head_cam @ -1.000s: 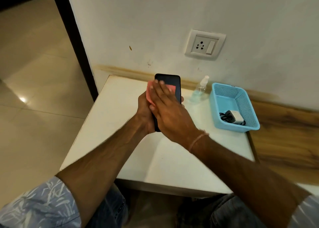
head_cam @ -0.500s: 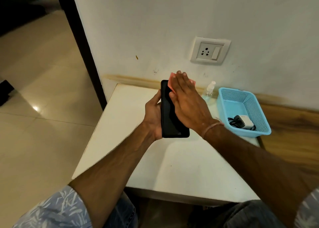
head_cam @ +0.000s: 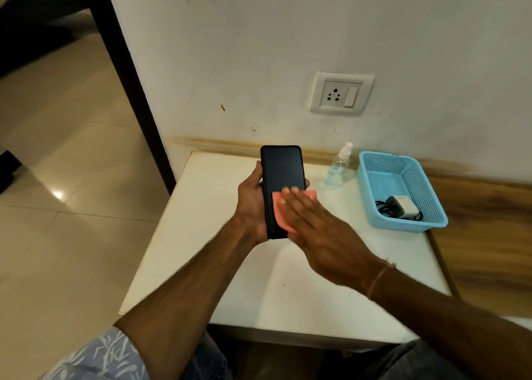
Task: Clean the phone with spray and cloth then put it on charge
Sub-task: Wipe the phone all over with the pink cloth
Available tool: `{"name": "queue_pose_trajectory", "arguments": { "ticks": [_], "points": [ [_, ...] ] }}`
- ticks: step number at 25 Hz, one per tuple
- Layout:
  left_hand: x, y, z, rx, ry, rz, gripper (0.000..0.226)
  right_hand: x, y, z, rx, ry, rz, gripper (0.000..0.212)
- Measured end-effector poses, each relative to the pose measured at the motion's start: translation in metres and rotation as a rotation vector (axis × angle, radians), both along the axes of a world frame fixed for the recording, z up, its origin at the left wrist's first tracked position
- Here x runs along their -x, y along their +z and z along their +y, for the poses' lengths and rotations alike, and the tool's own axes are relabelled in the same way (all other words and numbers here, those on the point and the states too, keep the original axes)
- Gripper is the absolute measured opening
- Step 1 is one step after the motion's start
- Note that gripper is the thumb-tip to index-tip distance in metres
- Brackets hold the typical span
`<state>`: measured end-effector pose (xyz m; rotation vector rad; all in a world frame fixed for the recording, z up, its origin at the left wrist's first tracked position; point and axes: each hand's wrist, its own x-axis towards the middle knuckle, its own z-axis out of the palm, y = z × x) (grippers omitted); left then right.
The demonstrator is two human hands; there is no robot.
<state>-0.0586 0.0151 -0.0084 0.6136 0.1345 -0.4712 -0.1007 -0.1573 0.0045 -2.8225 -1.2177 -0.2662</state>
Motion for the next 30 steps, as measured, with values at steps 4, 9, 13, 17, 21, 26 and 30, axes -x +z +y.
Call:
{"name": "queue_pose_trajectory", "arguments": {
  "ticks": [4, 9, 13, 17, 21, 26, 30],
  "points": [
    [0.003, -0.002, -0.008, 0.02, 0.02, -0.033, 0.068, -0.054, 0.031, 0.044, -0.185, -0.235, 0.1, 0.056],
    [0.002, -0.003, -0.004, 0.038, -0.012, -0.017, 0.074, -0.021, 0.01, 0.05, -0.22, -0.138, 0.057, 0.055],
    [-0.002, -0.006, -0.003, 0.039, 0.004, -0.005, 0.082, 0.037, -0.025, 0.022, -0.116, -0.071, 0.077, 0.057],
    [-0.003, -0.004, -0.002, 0.013, 0.04, -0.011, 0.08, 0.009, -0.01, 0.01, -0.062, -0.027, 0.071, 0.056],
    [0.0, 0.002, -0.006, 0.056, 0.045, -0.056, 0.07, -0.038, 0.023, 0.039, -0.188, -0.188, 0.052, 0.055],
    [-0.002, -0.003, 0.001, -0.004, 0.026, -0.04, 0.074, -0.025, 0.012, 0.05, -0.208, -0.16, 0.008, 0.055],
    [-0.007, -0.007, 0.01, 0.003, 0.041, -0.025, 0.084, 0.021, -0.02, 0.023, -0.055, 0.014, 0.029, 0.057]
  ]
}}
